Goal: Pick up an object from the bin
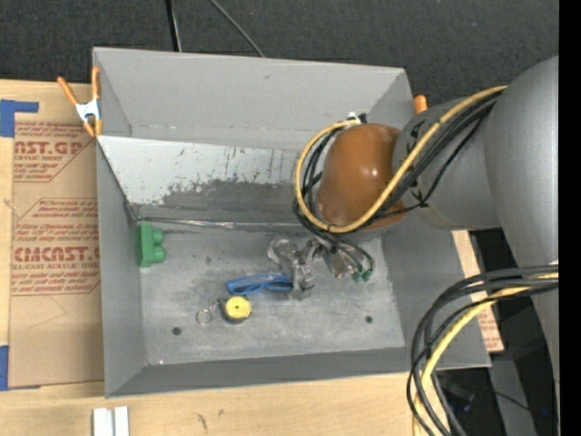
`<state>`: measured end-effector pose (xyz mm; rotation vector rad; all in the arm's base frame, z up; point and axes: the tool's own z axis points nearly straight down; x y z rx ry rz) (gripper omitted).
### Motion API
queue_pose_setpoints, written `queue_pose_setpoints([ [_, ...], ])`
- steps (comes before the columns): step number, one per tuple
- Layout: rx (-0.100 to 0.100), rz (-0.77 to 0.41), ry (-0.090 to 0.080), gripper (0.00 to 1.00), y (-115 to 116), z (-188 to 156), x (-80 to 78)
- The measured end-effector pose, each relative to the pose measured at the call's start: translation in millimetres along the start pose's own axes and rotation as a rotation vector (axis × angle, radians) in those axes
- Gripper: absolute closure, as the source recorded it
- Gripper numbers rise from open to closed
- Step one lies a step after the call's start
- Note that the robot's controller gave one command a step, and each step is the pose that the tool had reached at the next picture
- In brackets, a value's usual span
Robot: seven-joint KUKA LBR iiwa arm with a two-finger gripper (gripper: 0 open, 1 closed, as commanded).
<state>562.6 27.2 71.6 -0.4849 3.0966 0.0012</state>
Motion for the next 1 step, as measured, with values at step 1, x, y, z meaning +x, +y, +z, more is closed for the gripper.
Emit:
queue_pose_setpoints([
  [1, 0.002, -0.132, -0.004, 1.00, 20.0, -198.1, -3.0],
])
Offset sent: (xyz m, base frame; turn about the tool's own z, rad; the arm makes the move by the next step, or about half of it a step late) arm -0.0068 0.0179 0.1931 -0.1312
